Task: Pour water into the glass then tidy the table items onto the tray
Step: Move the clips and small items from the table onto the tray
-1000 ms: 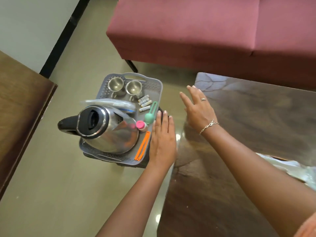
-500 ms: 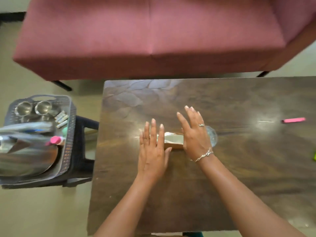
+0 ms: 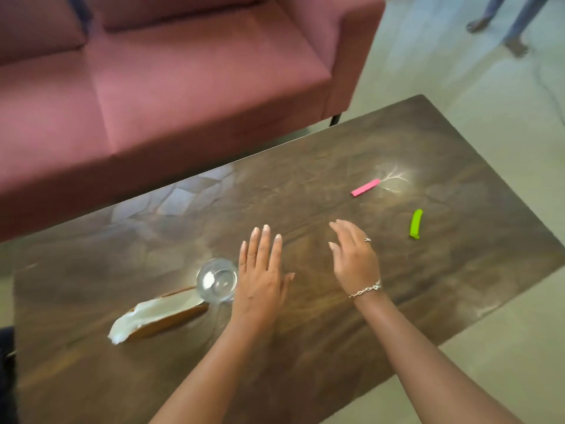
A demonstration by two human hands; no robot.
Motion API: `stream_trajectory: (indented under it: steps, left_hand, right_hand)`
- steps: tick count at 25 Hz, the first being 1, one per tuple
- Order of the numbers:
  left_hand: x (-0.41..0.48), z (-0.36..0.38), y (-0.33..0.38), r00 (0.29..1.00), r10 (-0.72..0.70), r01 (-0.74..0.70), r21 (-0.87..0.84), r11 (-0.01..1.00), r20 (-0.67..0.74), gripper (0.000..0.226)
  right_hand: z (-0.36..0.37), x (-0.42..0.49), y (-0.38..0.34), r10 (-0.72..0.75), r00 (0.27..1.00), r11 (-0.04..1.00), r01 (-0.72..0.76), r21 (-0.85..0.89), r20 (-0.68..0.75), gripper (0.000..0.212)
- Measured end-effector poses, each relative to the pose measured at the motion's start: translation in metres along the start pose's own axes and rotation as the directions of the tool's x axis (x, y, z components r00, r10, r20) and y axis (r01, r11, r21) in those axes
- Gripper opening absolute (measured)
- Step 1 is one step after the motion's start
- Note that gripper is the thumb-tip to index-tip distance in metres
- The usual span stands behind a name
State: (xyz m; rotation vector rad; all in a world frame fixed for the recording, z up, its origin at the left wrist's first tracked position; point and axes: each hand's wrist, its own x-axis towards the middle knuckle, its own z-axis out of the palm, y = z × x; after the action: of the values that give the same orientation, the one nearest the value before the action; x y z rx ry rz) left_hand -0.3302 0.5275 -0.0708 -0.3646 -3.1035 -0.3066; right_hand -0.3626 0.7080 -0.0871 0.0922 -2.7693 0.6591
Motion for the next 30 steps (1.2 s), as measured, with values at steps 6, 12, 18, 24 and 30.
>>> stream_trajectory:
  steps: [6,12,18,24,30]
  left_hand:
    - [0.042,0.032,0.036,0.982,0.172,-0.174,0.029,0.984,0.073,0.055]
    - [0.085,0.067,0.061,0.941,0.314,-0.31,-0.055,0.949,0.128,0.053]
    - [0.153,0.08,0.096,0.936,0.308,-0.272,-0.205,0.94,0.173,0.038]
    - [0.209,0.109,0.111,0.96,0.144,-0.093,-0.208,0.974,0.242,0.034]
    - [0.251,0.126,0.133,0.958,0.09,-0.066,-0.097,0.993,0.273,0.031]
  right_hand:
    - [-0.031,0.014,0.135,0.725,0.688,0.686,-0.715,0.135,-0.043,0.01]
    - [-0.012,0.041,0.205,0.843,0.535,0.537,-0.842,-0.043,0.059,0.027]
    - [0.004,0.045,0.231,0.808,0.561,0.589,-0.778,-0.217,0.182,0.028]
    - [0.01,0.044,0.239,0.792,0.579,0.61,-0.757,-0.236,0.192,0.023]
    - [0.012,0.043,0.243,0.787,0.581,0.617,-0.753,-0.23,0.208,0.019]
